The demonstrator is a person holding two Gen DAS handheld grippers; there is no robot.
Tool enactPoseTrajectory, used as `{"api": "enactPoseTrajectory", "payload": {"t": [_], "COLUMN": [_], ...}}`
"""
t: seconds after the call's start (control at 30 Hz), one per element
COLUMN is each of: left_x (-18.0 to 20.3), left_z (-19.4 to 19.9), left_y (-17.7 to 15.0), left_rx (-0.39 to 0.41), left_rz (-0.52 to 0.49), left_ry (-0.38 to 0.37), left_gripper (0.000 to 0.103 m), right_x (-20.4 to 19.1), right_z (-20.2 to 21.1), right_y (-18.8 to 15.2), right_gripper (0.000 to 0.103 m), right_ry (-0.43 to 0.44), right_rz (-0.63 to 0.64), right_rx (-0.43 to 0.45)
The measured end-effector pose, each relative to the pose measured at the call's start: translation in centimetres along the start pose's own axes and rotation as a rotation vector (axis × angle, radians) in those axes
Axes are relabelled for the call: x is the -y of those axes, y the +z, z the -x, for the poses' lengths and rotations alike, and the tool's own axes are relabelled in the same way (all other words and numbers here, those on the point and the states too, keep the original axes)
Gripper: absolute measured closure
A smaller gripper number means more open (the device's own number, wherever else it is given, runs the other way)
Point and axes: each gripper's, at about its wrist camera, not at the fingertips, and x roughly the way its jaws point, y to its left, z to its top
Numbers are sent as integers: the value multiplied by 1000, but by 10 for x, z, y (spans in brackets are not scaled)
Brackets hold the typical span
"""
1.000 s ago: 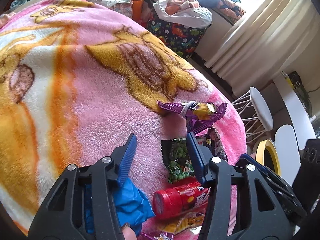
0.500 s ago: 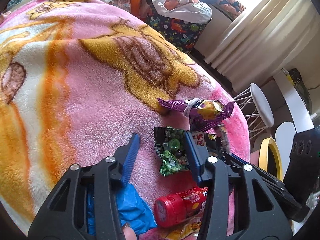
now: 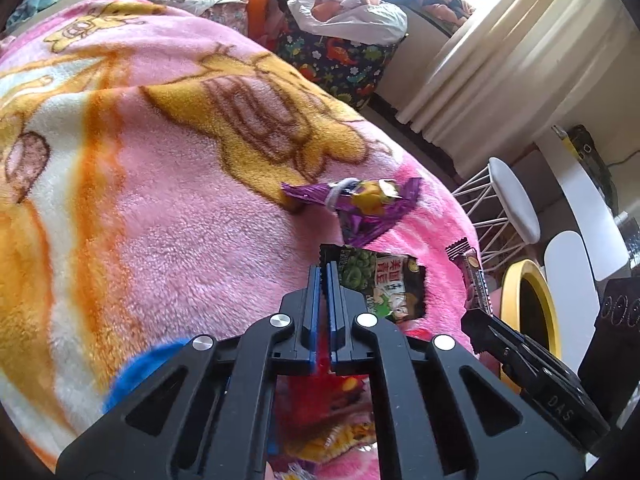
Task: Collect trash
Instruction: 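Carry the green packet and ENERGY bar over the bin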
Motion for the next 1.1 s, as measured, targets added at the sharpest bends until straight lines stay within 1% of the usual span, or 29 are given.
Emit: {"api": "enactPoseTrajectory", "payload": {"t": [0.43, 0.8, 1.1], "left_x": [30, 54, 77], "left_z": [25, 40, 48], "left_y": [2, 0, -4], "left_rx": [68, 98, 115], "left_rz": [-58, -102, -147], "left_ry": [-43, -70, -85], "left_gripper": [103, 103, 103], "right_x": [4, 11, 25], "right_z": [32, 57, 80], "right_y": [-5, -4, -6], "right_gripper": [84, 84, 84], "right_ry": [7, 8, 1], "right_rz": [0, -13, -41], "right_rx": [56, 99, 137]}}
